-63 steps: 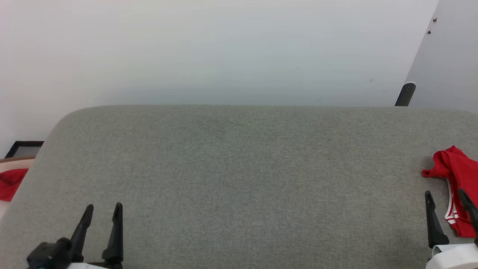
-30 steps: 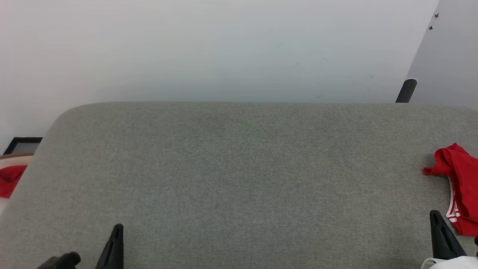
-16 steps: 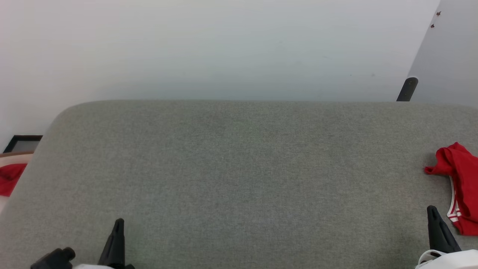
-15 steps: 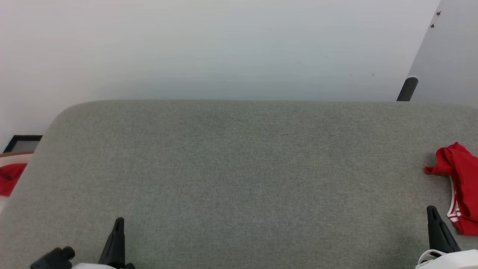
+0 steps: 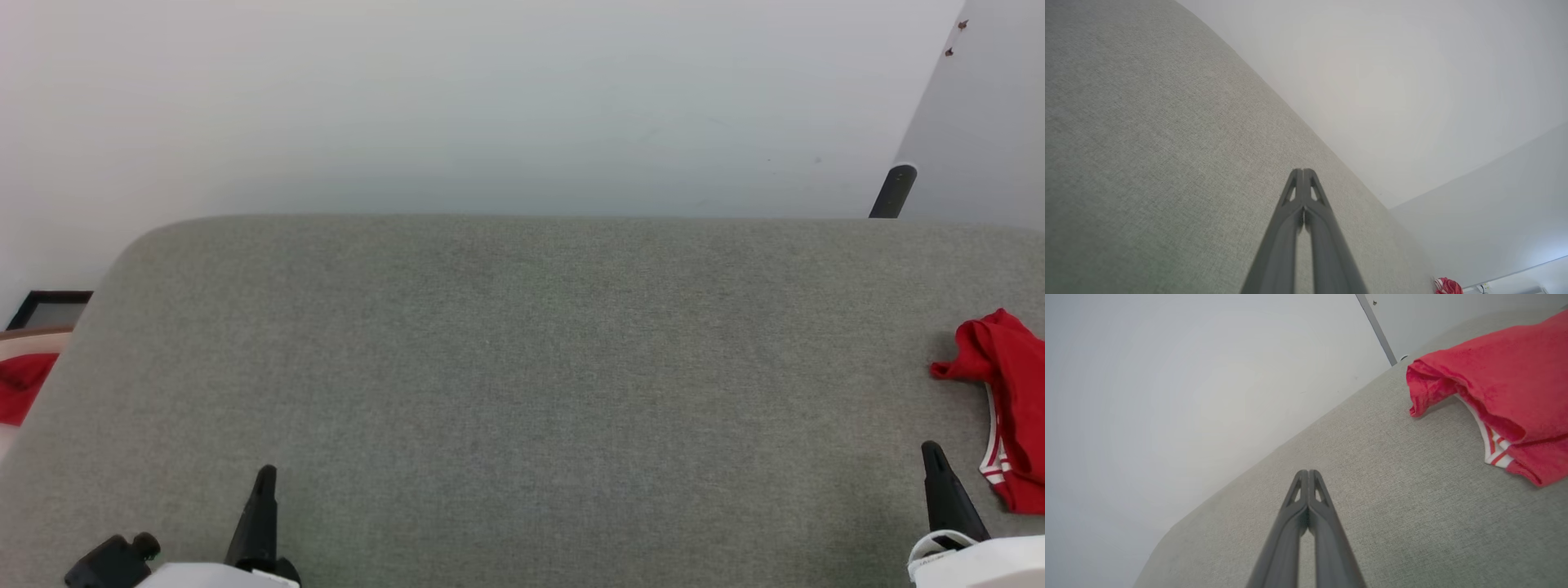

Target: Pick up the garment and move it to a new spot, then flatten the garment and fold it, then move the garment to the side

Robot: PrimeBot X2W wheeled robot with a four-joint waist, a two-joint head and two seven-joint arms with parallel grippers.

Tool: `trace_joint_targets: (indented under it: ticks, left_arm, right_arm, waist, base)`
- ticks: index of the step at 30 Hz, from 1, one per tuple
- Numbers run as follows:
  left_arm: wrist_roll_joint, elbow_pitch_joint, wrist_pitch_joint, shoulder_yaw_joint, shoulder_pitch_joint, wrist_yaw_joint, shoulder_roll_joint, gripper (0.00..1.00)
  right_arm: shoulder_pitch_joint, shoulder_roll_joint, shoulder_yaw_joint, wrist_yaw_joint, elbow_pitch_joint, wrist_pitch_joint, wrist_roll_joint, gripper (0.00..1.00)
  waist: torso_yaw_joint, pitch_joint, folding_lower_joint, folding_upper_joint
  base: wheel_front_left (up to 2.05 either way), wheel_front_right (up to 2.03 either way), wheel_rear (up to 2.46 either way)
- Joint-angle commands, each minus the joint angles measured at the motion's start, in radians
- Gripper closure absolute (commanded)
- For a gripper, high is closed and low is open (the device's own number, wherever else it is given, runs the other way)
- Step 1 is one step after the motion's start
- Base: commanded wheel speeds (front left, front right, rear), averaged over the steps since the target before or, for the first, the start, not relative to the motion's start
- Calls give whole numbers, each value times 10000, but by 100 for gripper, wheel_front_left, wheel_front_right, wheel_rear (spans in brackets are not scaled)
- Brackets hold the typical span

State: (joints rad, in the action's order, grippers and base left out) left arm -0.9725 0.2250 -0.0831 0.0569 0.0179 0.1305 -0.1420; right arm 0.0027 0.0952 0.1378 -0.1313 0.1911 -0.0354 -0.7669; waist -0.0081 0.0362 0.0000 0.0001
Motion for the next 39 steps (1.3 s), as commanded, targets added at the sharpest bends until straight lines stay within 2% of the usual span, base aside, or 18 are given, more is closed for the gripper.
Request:
trace_joint_targets:
  ticks: [1,19,39]
  left_arm:
    - [-291,-92,63,70,-283,1,-19,100]
    - [-2052,-13,626,226,-582,2,248,100]
    - [-3614,63,1115,360,-860,2,493,100]
  right_arm:
    - [-292,33,-13,3,-75,41,-401,100]
    - [-551,-112,-73,4,99,462,-2736,100]
    - [-794,-239,-134,4,256,847,-4774,100]
  waist:
    - [2,-7,0,-1]
    - [19,-92,0,-1]
    - [38,-182,0,-1]
  base:
    - [0,0,0]
    - [0,0,0]
    - [0,0,0]
